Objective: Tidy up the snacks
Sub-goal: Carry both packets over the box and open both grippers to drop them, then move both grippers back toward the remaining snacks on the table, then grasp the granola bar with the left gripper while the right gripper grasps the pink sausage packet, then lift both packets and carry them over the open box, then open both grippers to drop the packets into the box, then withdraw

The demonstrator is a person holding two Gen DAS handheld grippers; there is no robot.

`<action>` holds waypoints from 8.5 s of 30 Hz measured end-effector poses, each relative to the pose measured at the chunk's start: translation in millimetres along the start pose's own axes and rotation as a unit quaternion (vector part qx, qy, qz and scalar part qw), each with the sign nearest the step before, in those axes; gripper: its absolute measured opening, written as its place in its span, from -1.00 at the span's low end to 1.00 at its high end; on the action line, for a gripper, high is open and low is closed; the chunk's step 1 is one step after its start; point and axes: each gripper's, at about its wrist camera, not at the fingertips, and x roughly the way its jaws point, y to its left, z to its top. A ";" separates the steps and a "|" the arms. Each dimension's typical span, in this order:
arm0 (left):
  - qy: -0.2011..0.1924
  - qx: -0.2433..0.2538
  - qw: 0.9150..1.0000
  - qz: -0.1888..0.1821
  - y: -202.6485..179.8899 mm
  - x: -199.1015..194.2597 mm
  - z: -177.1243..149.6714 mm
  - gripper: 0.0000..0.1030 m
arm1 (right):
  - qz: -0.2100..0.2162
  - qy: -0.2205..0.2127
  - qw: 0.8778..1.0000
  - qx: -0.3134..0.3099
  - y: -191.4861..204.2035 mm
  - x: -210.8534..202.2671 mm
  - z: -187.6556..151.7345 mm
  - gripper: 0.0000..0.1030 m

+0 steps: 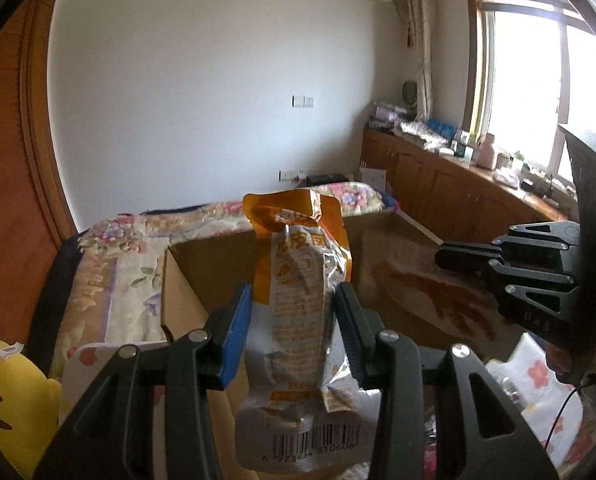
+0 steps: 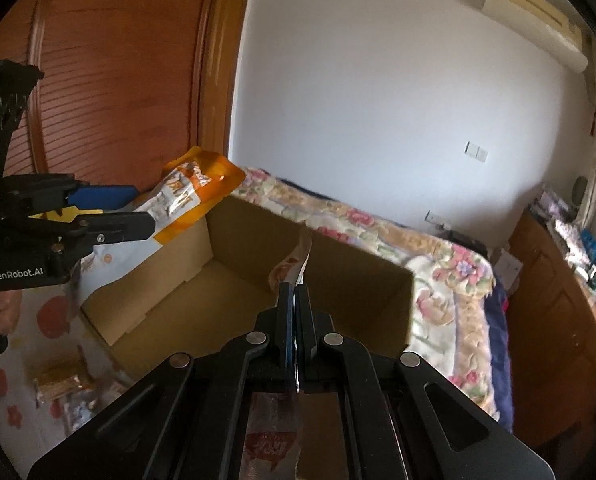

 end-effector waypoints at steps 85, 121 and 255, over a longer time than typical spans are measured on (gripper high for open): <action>0.163 -0.040 0.985 0.037 -3.0 -47.9 -197.5 0.23 | 0.056 0.143 0.984 0.087 101.8 -21.9 -163.1 0.17; 0.095 -0.050 0.994 0.013 -20.6 -100.0 -201.1 -0.19 | 0.058 0.134 0.985 0.094 97.5 -27.4 -165.1 -0.18; -0.009 -0.001 1.000 0.009 -68.3 -88.6 -98.3 0.22 | 0.045 -0.008 0.995 0.088 9.6 -123.5 -85.0 -0.21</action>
